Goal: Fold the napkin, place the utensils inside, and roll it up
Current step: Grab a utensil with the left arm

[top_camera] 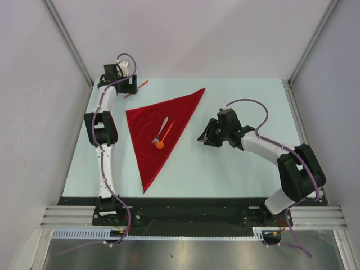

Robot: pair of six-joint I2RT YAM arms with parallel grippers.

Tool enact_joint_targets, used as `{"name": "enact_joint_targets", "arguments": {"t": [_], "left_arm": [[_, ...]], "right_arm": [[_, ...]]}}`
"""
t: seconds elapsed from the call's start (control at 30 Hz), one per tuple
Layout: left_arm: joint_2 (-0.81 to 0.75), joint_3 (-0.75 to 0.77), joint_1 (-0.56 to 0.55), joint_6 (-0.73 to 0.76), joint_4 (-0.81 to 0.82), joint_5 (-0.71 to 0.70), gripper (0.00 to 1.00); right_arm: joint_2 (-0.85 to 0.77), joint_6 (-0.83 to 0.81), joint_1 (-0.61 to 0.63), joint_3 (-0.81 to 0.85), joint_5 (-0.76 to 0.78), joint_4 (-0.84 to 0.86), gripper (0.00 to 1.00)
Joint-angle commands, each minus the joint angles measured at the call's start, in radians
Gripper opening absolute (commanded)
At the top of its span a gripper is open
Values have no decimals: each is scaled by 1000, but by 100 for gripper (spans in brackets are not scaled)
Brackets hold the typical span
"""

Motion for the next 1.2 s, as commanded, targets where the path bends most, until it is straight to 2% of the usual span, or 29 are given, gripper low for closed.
{"name": "enact_joint_targets", "arguments": {"t": [0.0,0.2,0.3,0.57,0.67,0.8,0.9,0.93,1.03,1.1,1.17], "left_arm": [[0,56,10,23,-10,25,90],[-30,54,9,14,-25,50,93],[-14,111,12,6,-80,41,94],[-12,129,10,9,-143,71,95],[-35,80,19,-23,-114,68,96],[-3,123,21,-56,-85,36,99],[-38,-7,4,-44,70,-52,94],[-24,23,-2,-41,43,-65,94],[6,62,-7,-23,12,-64,95],[-16,33,-7,-17,41,-48,94],[-35,-16,-10,17,52,62,94]], "right_arm": [[16,7,9,81,-3,-11,45],[23,5,19,147,3,-60,45],[26,13,20,156,-5,-63,45],[26,10,19,153,-5,-66,45],[46,-2,3,164,-6,-67,45],[40,-18,-20,170,1,-66,45],[24,-19,-27,164,12,-69,45],[18,-19,-29,162,15,-72,45],[9,-13,-29,153,20,-77,45],[4,-12,-29,144,20,-67,45],[15,-12,-30,145,14,-67,45]]}}
